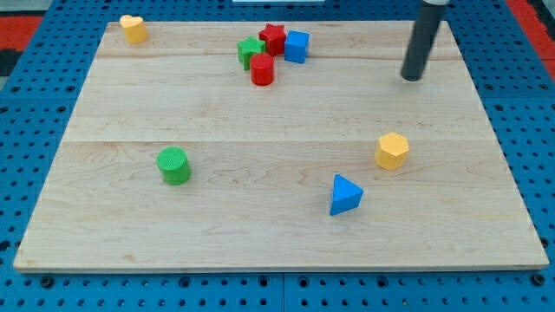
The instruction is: Slide the yellow hexagon up
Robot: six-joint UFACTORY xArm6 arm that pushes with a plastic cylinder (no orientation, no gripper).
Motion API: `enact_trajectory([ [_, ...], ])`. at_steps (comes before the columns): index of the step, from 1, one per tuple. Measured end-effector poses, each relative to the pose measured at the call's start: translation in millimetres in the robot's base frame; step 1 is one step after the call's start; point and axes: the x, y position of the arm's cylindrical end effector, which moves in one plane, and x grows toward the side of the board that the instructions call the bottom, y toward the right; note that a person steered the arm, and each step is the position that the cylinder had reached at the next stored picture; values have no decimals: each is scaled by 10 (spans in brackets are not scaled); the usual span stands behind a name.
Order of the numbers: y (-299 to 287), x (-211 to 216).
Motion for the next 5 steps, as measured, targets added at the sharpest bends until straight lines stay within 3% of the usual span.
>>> enact_trajectory([
  [2,493,450],
  [5,476,1289],
])
